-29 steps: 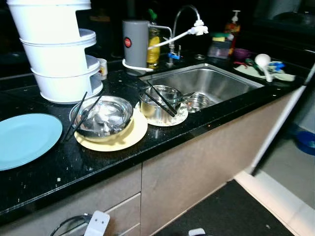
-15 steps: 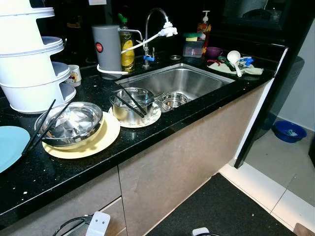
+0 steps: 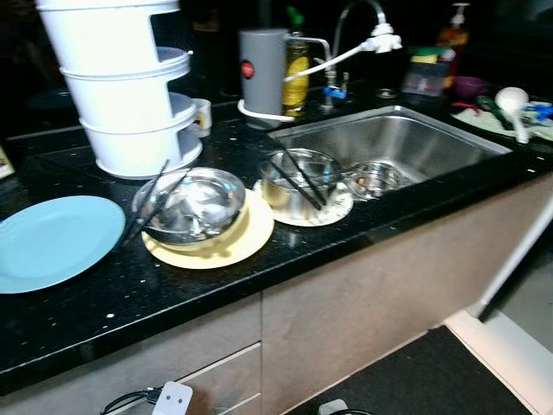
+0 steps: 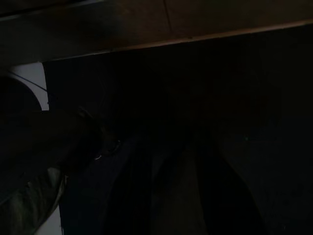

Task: Kitchen organization

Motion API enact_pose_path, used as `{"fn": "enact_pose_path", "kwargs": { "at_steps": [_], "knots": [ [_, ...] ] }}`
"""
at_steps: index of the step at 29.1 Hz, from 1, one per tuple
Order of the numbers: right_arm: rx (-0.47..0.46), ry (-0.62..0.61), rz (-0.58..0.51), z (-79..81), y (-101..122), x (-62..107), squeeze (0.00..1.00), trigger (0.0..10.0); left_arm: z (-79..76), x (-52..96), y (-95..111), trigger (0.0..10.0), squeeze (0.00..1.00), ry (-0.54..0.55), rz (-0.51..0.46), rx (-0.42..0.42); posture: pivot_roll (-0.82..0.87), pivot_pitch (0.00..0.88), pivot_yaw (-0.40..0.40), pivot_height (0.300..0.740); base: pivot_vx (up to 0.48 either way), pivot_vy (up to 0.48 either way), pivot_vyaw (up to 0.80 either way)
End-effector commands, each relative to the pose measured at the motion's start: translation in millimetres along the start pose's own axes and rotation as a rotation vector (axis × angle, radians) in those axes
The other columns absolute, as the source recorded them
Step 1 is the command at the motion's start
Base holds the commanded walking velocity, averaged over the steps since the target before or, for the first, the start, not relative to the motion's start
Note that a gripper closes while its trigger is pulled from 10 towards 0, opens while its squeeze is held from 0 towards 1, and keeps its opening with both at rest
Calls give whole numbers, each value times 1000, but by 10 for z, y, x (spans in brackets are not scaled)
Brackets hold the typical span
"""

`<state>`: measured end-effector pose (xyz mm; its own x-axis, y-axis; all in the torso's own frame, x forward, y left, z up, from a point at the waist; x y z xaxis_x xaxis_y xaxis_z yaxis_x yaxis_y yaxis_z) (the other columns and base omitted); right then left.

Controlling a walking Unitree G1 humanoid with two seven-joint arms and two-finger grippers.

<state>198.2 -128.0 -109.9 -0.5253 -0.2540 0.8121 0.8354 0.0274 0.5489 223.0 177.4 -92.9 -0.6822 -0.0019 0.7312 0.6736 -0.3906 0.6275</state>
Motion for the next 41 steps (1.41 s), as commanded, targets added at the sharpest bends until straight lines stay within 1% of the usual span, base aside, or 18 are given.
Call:
{"fn": "enact_pose_path", "kwargs": {
  "at_steps": [1, 4, 6, 7, 8, 15, 31, 33, 37, 41],
  "knots": [
    [7, 9, 20, 27, -52, 0, 0, 10000, -42, 8, -61, 10000, 0, -33, 30, 16, -11, 86, -35, 740, 0, 0, 800],
    [8, 14, 21, 38, -53, -2, 0, 10000, -68, 14, -57, 10000, 0, -48, 19, -27, -13, 85, -34, 740, 0, 0, 800],
    [7, 16, 20, 43, -53, -2, 0, 10000, -16, 19, -36, 10000, 0, 1, -3, -60, -13, 85, -34, 740, 0, 0, 800],
    [7, 16, 20, 43, -53, -2, 0, 10000, -16, 19, -36, 10000, 0, 1, -3, -60, -13, 85, -34, 740, 0, 0, 800],
    [7, 17, 19, 45, -53, -2, 0, 10000, 20, 23, -22, 10000, 0, 28, -16, -68, -11, 82, -33, 740, 0, 0, 800],
    [2, 11, 15, 16, -49, 5, 0, 10000, 9, 16, 7, 10000, 0, -9, -25, -74, -6, 73, -27, 740, 0, 0, 800],
    [-18, 9, 2, 41, -51, 1, 0, 10000, 9, 15, 20, 10000, 0, -23, -29, -109, -4, 66, -12, 740, 0, 0, 800],
    [-55, -10, 2, 8, -57, 6, 0, 10000, 6, 10, 37, 10000, 0, -30, -32, -138, -5, 68, -9, 740, 0, 0, 0],
    [-54, -13, 5, -2, -63, 8, 0, 10000, 9, 6, 37, 10000, 0, -29, -24, -148, -7, 71, -8, 740, 0, 0, 0],
    [-53, -31, 13, -37, -79, 16, 0, 10000, -1, -1, 19, 10000, 8, -34, -2, -142, -10, 74, -9, 740, 0, -480, 0]
  ]
}}
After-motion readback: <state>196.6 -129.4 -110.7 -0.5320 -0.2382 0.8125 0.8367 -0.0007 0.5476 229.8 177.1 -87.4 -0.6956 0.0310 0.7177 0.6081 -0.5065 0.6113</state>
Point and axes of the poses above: a point about 5 cm out from each wrist's last joint towards the gripper, its own x axis pointing back from the gripper into the wrist, its own y axis along the axis of the wrist's last joint, z = x × y, the point moved 3 cm from there along -x, pointing out of the wrist towards the gripper, and after that the axes turned 11 degrees about -x, right-handed, at the moved point
